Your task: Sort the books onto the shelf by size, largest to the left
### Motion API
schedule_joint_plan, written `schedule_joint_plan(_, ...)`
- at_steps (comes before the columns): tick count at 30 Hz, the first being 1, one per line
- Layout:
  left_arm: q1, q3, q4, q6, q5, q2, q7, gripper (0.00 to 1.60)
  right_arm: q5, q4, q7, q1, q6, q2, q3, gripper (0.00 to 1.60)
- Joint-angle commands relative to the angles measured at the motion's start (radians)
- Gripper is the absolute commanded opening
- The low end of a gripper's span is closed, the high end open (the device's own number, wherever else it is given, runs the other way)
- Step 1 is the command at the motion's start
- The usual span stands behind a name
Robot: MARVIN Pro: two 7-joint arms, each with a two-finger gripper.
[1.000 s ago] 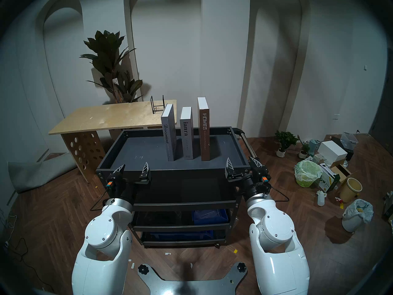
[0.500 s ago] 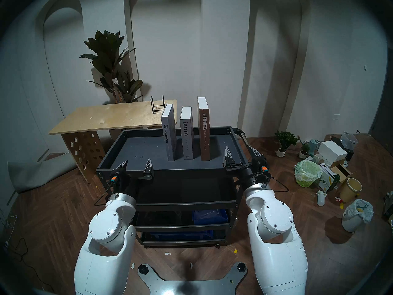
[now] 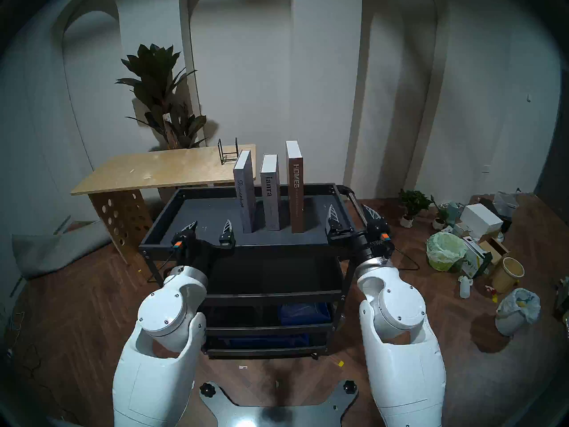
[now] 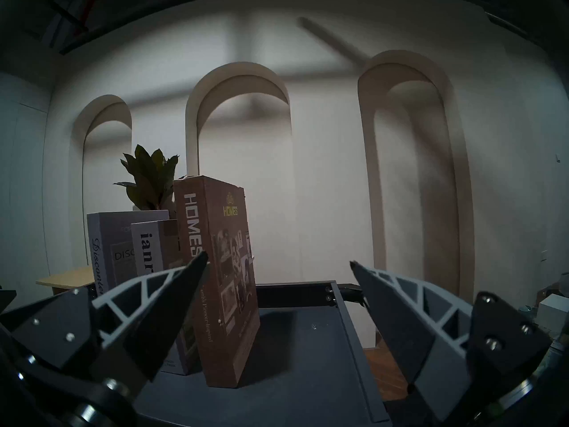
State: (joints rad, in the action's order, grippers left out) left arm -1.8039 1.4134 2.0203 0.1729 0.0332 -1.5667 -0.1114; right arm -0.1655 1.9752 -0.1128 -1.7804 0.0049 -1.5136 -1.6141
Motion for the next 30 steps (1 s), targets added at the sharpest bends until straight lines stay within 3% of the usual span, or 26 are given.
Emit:
schedule_joint_plan(1,0.050,-0.031,0.024,-0.001,-0.006,0.004,-0.019,1.60,0.002,0.016,0.001,0.013,-0.002,0.002,-0.001,1.60)
schedule_joint_plan(16,0.035,-0.019,0.032,-0.003,-0.008,0.008,-0.056,1.60,0.048,-0.092,0.033,0.164,-0.013,-0.035,0.086,1.60)
schedule_joint_plan(30,0.010,0.069,0.049,-0.013,0.004,0.020,-0.093,1.60,0.100,-0.194,0.083,0.304,0.006,-0.084,0.148,1.60)
